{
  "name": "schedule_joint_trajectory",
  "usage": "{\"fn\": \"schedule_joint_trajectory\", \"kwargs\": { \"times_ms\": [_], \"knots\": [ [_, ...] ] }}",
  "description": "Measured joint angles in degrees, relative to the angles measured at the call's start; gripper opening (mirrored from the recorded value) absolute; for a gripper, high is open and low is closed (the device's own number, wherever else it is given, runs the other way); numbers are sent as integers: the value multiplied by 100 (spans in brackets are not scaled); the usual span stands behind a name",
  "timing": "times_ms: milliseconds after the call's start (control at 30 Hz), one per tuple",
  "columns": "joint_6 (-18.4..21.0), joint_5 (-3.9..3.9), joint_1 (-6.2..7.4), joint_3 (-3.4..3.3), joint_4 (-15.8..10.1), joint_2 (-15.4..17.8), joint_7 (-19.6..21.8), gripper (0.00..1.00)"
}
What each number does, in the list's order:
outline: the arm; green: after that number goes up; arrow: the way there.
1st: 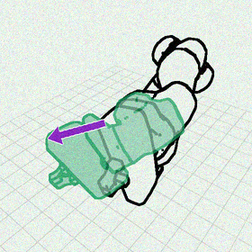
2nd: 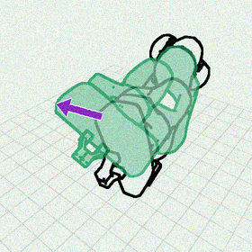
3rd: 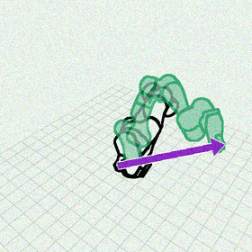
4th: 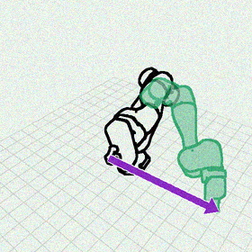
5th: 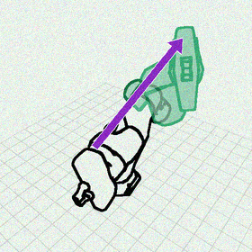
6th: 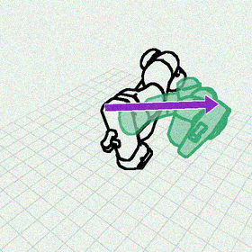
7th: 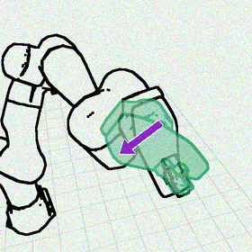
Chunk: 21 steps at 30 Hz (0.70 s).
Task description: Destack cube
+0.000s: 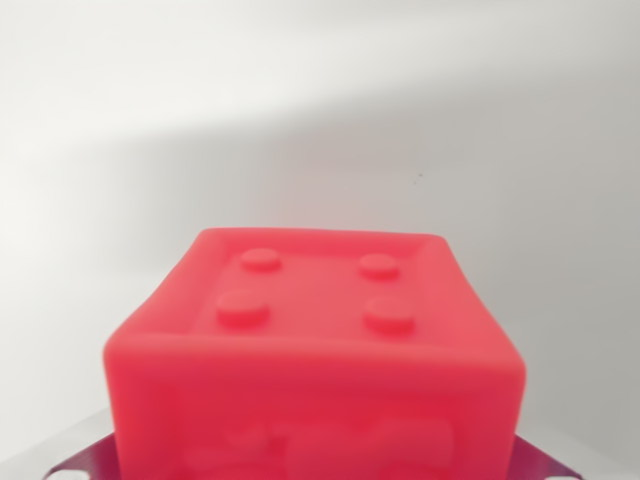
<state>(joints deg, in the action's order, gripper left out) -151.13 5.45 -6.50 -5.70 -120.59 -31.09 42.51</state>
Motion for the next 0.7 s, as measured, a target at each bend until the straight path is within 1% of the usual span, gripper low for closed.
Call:
{"fn": "schedule_joint_trajectory", "kwargs": {
  "times_ms": [400,700],
  "knots": [
    [-229,8,-76,83,84,-312,-6,0],
    [-324,8,-107,118,131,-454,-6,0]
  ]
}}
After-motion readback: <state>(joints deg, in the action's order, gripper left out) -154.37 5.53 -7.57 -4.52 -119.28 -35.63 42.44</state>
